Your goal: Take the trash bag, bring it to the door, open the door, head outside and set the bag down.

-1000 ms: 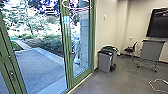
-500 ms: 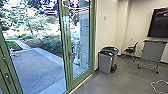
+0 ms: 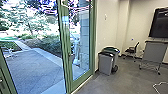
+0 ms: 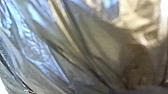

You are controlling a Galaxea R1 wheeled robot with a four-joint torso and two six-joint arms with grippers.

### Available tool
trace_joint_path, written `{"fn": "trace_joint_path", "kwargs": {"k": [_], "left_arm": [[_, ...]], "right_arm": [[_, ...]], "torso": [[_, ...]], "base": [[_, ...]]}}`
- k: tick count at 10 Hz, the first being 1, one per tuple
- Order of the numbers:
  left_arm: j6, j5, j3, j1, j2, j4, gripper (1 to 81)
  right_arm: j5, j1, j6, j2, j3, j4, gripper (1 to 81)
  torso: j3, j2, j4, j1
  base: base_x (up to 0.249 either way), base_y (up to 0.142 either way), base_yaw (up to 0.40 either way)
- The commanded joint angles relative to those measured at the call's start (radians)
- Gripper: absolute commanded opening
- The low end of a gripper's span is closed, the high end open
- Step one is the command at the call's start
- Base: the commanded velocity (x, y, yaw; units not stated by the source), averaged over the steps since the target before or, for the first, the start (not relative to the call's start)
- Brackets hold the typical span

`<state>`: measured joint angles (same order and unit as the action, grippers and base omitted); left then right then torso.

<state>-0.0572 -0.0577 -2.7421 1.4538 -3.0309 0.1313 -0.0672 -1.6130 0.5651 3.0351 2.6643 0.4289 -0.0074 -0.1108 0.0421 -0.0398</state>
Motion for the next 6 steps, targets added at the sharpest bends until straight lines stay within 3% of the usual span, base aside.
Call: {"fn": "trace_joint_path", "kwargs": {"k": [1,6], "left_arm": [[0.002,-0.044,0.001,-0.069,-0.001,0.008,1.0],[0.002,-0.044,0.001,-0.069,0.001,0.007,1.0]], "right_arm": [[0.063,0.047,0.007,0.009,-0.005,-0.010,81.1],[0.061,0.047,0.007,0.009,0.002,-0.009,81.1]], "torso": [[0.000,0.000,0.000,0.000],[0.000,0.000,0.000,0.000]], "base": [[0.134,-0.063,0.000],[0.135,-0.068,0.000]]}}
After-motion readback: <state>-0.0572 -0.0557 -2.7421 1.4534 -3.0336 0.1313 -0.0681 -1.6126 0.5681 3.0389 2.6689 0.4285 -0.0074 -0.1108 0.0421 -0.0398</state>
